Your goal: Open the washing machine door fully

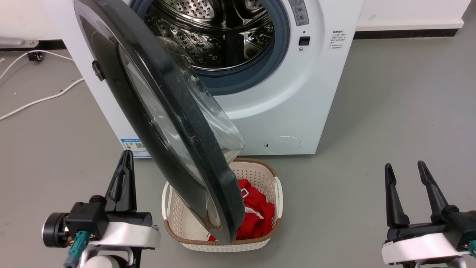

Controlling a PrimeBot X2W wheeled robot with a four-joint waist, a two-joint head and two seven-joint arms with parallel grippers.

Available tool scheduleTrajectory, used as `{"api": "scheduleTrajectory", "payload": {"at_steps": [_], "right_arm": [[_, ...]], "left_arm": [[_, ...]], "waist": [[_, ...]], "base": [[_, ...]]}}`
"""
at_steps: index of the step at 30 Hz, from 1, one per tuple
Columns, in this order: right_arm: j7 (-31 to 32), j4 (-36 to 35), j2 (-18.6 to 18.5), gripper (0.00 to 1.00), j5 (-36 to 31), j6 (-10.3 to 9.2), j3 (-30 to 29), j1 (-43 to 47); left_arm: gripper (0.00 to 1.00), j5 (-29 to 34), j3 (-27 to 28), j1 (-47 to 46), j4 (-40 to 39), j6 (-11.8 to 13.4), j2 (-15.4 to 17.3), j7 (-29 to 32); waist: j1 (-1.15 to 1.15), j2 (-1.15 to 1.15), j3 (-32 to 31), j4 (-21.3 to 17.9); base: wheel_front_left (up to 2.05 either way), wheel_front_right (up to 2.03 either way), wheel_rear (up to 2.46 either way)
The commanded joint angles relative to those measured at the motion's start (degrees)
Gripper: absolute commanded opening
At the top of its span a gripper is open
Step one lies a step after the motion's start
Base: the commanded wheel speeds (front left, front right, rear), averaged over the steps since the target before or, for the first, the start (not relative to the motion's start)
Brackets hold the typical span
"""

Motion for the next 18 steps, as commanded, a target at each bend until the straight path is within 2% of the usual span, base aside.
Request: {"api": "scheduleTrajectory", "payload": {"at_steps": [1, 10, 14, 18], "right_arm": [[-0.08, 0.1, 0.11, 1.0, 0.3, -0.02, -0.06, -0.76], [-0.08, 0.6, 0.11, 1.0, 0.53, -0.02, -0.38, -0.96], [-0.08, 0.69, 0.12, 1.0, 0.59, -0.02, -0.36, -1.21], [-0.08, 0.88, 0.12, 1.0, 0.76, -0.02, -0.04, -1.4]], "left_arm": [[0.0, -0.31, 0.4, -0.94, -1.24, -0.24, 0.0, -0.13], [0.0, -0.45, 1.78, -4.49, -17.55, 0.61, 0.0, -0.12], [0.0, -3.0, 1.15, -6.98, -26.71, 0.92, 0.0, -0.11], [0.0, -4.11, 0.18, -8.97, -32.49, 0.66, -0.02, -0.11]], "waist": [[0.0, 0.0, 0.03, 0.0], [0.0, 0.0, -0.05, 0.23], [0.0, 0.0, -0.06, 0.23], [0.0, 0.0, -0.02, -0.03]], "base": [[0.0, 0.0, 0.0], [0.0, 0.0, 0.0], [0.0, 0.0, 0.0], [0.0, 0.0, 0.0]]}}
